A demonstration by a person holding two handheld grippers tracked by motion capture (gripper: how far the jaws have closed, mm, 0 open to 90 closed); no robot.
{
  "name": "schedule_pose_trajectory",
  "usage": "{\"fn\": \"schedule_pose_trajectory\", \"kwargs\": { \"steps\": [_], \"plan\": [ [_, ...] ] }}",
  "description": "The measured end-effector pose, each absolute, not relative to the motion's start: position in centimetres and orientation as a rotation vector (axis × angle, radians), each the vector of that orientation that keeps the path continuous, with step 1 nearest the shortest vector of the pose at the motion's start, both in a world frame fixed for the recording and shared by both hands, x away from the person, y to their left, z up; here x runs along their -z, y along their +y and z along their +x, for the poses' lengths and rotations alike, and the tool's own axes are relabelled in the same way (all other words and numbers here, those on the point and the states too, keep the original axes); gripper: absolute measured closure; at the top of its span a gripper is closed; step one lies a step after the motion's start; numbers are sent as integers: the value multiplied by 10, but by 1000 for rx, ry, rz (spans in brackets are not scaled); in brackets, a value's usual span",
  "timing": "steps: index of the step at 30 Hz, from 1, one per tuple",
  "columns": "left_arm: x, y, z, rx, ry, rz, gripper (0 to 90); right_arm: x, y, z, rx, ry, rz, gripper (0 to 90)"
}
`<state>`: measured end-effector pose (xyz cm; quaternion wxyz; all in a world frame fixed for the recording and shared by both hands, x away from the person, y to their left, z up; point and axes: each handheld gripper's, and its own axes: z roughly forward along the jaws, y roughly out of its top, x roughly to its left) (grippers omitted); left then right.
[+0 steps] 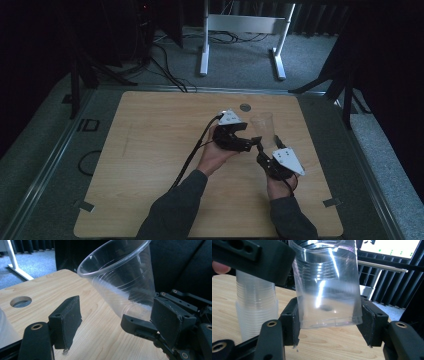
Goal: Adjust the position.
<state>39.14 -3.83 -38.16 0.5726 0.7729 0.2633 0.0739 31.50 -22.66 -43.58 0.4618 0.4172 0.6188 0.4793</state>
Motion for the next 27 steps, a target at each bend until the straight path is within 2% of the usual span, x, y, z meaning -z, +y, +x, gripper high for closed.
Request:
{"fn": "schedule_pose_trajectory", "kwargs": {
  "steps": [27],
  "plan": [
    [384,-51,397,-68,669,1742,193,440,-221,313,-1201,1526,1012,418]
  ]
}}
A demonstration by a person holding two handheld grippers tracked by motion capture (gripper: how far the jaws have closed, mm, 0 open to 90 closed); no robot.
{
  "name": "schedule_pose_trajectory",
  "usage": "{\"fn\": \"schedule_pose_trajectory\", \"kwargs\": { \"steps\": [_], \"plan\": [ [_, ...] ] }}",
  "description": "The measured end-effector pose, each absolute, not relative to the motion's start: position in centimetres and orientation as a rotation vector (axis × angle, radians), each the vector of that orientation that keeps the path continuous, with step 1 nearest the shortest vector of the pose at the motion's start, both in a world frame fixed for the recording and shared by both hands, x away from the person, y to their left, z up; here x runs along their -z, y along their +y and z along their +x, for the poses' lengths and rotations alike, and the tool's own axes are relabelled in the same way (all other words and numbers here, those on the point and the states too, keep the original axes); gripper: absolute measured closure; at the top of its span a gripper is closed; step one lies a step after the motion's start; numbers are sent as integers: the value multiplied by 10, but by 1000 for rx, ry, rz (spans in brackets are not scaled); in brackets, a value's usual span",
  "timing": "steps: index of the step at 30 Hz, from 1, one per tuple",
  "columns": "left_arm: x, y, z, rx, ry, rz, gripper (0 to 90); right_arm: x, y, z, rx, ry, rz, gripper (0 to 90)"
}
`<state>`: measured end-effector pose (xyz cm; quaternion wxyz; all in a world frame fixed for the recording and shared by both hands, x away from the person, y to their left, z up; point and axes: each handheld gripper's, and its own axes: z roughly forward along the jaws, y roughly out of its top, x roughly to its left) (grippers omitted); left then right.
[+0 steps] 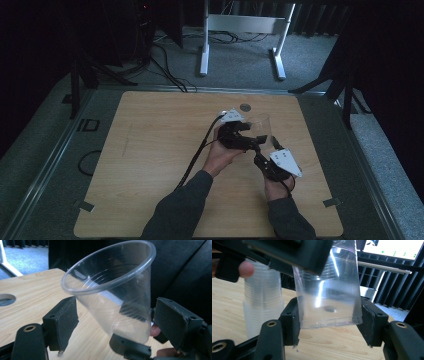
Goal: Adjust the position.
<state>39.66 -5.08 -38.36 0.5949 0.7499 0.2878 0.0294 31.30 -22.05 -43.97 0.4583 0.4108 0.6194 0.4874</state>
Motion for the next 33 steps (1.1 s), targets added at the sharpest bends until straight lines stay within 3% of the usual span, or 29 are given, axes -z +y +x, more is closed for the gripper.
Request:
{"fn": "schedule_pose_trajectory", "kwargs": {
  "steps": [24,33],
  "plan": [
    [386,-56,404,12,720,1620,193,441,-218,312,-1223,1530,993,416],
    [384,-55,403,10,718,1594,234,441,-218,312,-1226,1532,993,414]
  ]
}}
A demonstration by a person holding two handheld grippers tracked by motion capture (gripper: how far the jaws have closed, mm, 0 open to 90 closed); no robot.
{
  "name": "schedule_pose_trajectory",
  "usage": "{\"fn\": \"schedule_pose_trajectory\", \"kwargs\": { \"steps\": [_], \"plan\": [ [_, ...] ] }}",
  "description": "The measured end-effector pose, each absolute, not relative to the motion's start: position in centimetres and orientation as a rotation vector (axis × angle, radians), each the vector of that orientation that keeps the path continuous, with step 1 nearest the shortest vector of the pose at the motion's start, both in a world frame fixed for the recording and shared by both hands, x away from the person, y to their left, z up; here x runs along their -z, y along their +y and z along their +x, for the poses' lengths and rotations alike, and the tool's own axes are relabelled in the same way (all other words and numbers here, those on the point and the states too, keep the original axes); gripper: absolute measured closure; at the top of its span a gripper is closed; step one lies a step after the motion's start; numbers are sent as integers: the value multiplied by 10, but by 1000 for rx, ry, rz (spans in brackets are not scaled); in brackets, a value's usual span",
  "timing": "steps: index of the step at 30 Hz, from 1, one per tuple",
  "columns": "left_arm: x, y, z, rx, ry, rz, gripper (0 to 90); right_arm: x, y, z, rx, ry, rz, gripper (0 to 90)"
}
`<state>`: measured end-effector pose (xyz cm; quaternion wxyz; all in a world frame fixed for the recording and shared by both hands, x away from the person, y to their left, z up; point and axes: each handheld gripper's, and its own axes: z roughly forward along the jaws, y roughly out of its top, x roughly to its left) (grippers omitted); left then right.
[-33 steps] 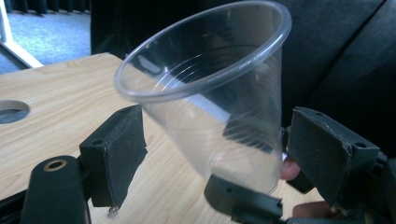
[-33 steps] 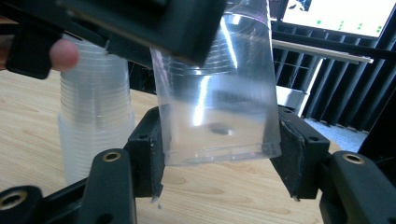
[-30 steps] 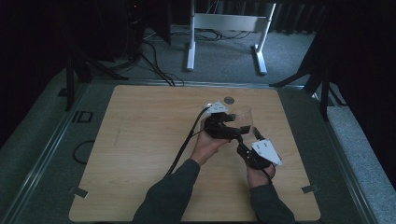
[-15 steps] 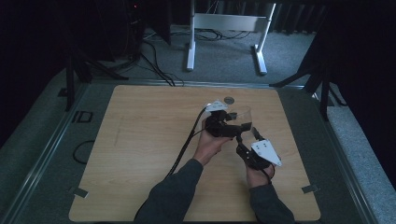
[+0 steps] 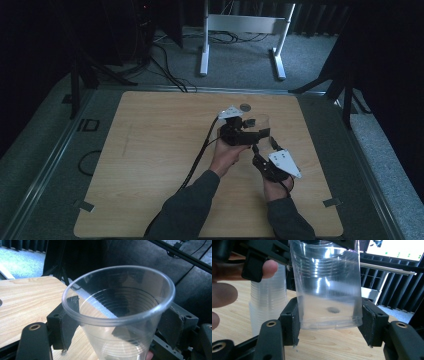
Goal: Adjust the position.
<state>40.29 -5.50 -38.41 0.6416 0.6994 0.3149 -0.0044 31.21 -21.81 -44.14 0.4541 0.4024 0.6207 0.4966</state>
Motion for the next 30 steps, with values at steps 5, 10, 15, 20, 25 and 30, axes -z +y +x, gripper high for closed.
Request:
{"fn": "schedule_pose_trajectory", "kwargs": {
  "steps": [5,10,15,20,25,30],
  "plan": [
    [384,-55,402,3,715,1594,259,442,-218,312,-1221,1535,991,414],
    [384,-55,402,2,712,1595,272,442,-218,312,-1220,1535,993,413],
    [384,-56,401,-2,710,1596,278,443,-218,312,-1220,1539,995,408],
    [384,-56,401,-8,710,1601,281,443,-218,313,-1214,1556,989,393],
    [385,-56,401,-11,704,1601,281,444,-217,314,-1202,1582,985,359],
    [385,-56,401,-14,701,1602,282,444,-215,315,-1176,1590,983,309]
  ]
}}
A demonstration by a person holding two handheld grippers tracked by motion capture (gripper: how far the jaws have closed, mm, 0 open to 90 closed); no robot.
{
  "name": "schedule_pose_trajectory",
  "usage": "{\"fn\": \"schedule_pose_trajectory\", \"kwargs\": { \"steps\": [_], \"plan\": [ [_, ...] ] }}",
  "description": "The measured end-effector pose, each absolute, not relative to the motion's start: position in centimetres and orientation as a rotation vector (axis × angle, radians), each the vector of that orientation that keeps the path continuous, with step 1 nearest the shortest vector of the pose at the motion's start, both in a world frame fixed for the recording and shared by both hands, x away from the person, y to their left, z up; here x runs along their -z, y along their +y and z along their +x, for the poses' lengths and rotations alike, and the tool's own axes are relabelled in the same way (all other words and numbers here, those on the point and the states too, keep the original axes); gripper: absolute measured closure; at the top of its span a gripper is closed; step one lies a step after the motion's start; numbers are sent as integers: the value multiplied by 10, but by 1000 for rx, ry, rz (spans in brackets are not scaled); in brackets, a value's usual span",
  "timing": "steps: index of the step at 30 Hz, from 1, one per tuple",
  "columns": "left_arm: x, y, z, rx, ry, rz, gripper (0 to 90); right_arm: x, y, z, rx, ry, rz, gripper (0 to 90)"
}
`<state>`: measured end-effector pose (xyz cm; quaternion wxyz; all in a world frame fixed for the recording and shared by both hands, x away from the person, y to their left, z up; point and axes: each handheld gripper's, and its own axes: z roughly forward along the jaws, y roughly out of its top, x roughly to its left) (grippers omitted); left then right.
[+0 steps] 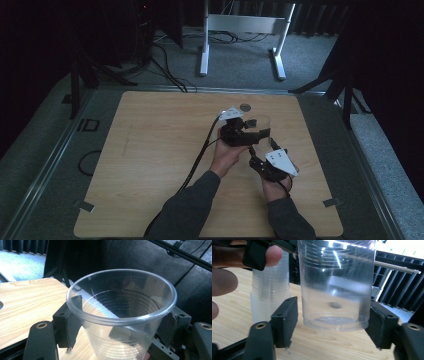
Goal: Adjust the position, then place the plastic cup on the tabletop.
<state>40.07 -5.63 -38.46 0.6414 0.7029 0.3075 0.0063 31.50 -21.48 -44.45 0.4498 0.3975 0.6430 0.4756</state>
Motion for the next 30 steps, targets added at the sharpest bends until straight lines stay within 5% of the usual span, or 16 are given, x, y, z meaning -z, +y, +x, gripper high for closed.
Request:
{"fn": "schedule_pose_trajectory", "kwargs": {
  "steps": [30],
  "plan": [
    [378,-55,393,-161,660,1682,288,438,-232,314,-1195,1716,1001,225]
  ]
}}
